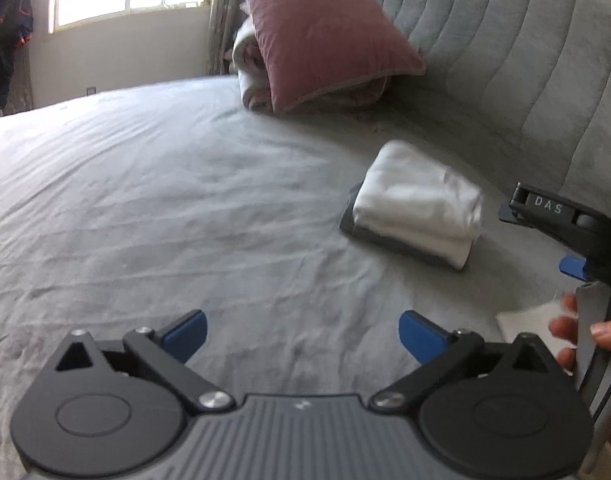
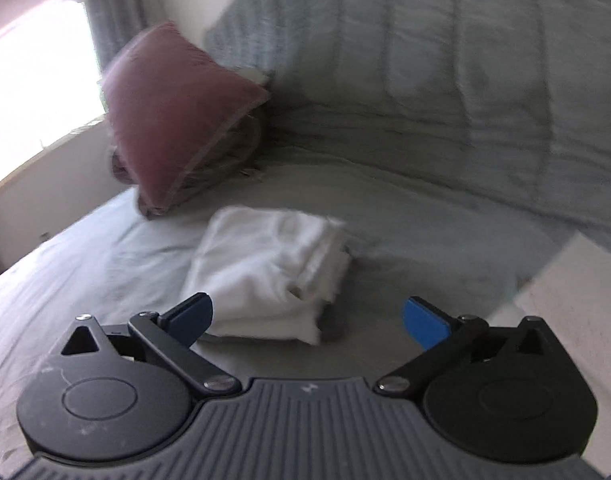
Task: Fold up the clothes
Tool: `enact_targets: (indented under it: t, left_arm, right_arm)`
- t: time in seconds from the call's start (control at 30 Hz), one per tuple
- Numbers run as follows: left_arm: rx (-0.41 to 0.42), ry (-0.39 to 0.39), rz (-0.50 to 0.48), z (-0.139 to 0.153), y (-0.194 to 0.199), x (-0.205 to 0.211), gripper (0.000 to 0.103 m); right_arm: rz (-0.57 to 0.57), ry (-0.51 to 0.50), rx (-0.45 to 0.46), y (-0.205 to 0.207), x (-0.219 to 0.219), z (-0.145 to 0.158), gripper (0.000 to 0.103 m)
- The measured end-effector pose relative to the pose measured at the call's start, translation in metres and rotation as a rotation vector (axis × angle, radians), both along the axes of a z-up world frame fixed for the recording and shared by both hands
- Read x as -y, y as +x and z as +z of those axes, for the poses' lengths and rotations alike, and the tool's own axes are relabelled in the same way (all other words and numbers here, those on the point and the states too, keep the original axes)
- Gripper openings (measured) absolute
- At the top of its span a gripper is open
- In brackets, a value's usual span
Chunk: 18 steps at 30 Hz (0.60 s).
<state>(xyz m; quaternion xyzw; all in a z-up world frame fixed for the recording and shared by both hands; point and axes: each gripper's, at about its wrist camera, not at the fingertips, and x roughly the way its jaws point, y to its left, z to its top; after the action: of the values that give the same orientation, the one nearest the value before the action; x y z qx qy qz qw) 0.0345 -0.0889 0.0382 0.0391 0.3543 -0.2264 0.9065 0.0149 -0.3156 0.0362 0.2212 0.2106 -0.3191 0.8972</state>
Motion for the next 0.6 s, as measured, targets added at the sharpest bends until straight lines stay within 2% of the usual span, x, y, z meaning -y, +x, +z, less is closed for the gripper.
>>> enact_targets:
  t: [0.03,0.13,0.23,0.37,0.6]
  left_arm:
    - [-0.016,0.017,0.005,-0.003,0.003,0.001,0.102]
    - [-0.035,0.024,0.016,-0.01,0.007,0.001,0.102]
    - [-0.028,0.046,0.009,-0.015,0.007,0.004,0.102]
    - [-0.019,0.089,0.023,-0.022,0.004,0.009,0.102]
    - [-0.029,0.059,0.023,-0.024,-0.004,0.014,0.102]
  right_arm:
    - [-0.017,0.02,-0.02,0.001,0.002,-0.006,0.103]
    - [0.034,0.049,-0.027,0.009,0.002,-0.006,0.103]
    - [0.029,-0.008,-0.033,0.013,-0.011,-0.006,0.103]
    - [0.029,-0.056,-0.104,0.017,-0.026,-0.015,0.103]
    - [0.048,-0.119,-0.141,0.011,-0.034,-0.018,0.103]
